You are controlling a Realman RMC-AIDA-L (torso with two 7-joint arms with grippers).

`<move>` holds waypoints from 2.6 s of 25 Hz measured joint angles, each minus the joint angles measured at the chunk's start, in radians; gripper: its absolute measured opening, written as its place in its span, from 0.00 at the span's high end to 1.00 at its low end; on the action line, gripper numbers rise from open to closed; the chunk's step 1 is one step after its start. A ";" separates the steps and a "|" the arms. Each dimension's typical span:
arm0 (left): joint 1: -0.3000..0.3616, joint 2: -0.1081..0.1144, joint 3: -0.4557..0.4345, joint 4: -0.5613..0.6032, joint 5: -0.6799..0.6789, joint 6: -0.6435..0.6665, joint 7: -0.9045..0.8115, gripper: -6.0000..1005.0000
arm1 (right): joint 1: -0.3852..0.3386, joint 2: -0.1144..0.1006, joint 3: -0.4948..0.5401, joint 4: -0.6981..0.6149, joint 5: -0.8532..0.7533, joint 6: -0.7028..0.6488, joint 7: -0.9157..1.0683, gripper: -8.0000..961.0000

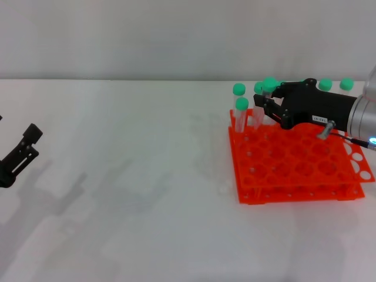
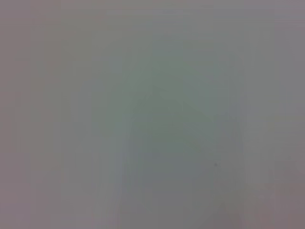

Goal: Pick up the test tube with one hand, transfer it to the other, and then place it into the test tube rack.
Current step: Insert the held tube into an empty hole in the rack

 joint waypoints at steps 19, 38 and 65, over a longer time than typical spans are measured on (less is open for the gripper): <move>-0.007 0.000 0.000 0.000 0.000 0.000 -0.001 0.11 | 0.000 -0.002 -0.004 0.002 -0.028 0.051 0.008 0.78; -0.007 -0.002 0.000 -0.005 0.002 0.003 -0.001 0.11 | 0.024 0.003 -0.070 0.008 -0.039 0.098 0.009 0.78; -0.014 -0.002 0.000 -0.006 0.000 0.004 0.000 0.11 | 0.037 0.005 -0.077 0.039 -0.034 0.136 0.009 0.60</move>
